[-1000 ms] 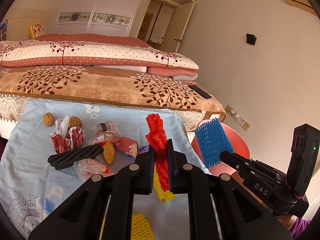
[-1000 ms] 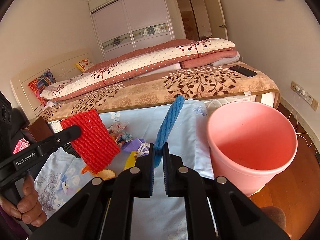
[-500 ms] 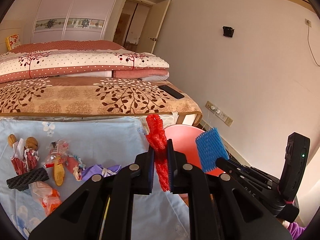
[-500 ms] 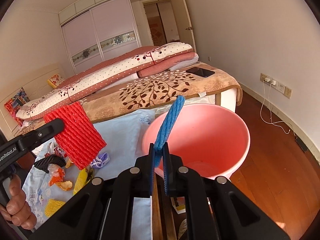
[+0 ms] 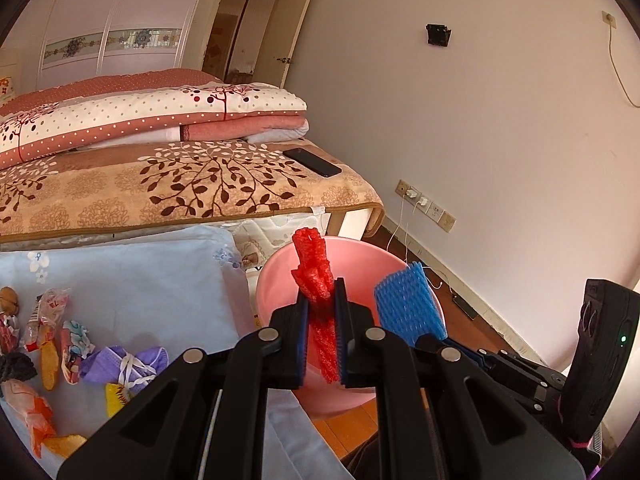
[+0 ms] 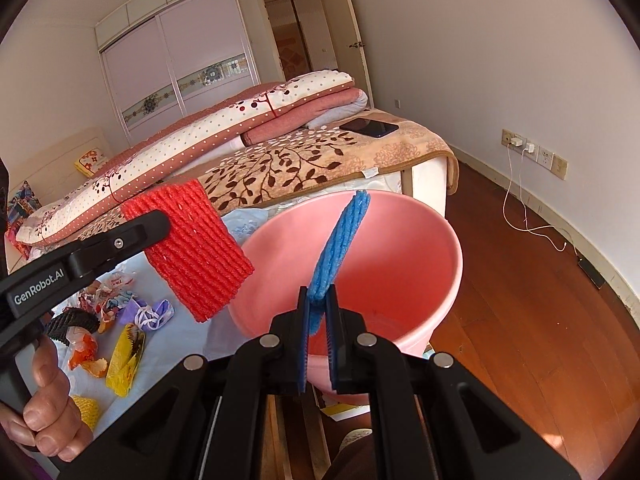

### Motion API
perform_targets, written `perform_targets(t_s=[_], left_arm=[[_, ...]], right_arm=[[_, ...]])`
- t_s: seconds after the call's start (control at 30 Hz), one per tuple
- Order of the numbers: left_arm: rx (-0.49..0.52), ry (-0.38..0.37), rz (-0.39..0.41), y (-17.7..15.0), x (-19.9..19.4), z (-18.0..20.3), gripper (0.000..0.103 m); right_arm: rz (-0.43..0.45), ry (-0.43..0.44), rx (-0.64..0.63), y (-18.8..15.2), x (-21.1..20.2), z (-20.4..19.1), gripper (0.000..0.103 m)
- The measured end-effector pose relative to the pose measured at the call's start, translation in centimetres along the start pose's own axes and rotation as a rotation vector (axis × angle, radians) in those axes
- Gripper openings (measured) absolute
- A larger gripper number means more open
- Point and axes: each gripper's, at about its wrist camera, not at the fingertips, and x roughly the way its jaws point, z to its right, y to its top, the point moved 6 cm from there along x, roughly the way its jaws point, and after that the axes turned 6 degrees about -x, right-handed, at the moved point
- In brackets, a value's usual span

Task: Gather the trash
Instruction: 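Carry both nets over the pink bucket and open both tools to drop them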

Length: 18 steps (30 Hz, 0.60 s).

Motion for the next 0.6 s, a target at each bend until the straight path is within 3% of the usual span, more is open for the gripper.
perform_targets(t_s=[0.4,0.5,0.6], left_arm=[[0.002,0.011,-0.056,-0.8,3.1,0.6,0.012],[-0.021,0.014,-0.062,-0.7,3.2,0.4,0.034],[-0.033,0.013,-0.055,-0.5,3.0,0.2,0.039]], right_arm=[[-0.028,-0.012,0.025,-0.5,1.5,1.6,0.007],[-0.027,-0.015,0.03,-0.5,1.6,1.8,0.007],[-0.024,-0.019,0.031,-0.5,1.7,1.7,0.007]])
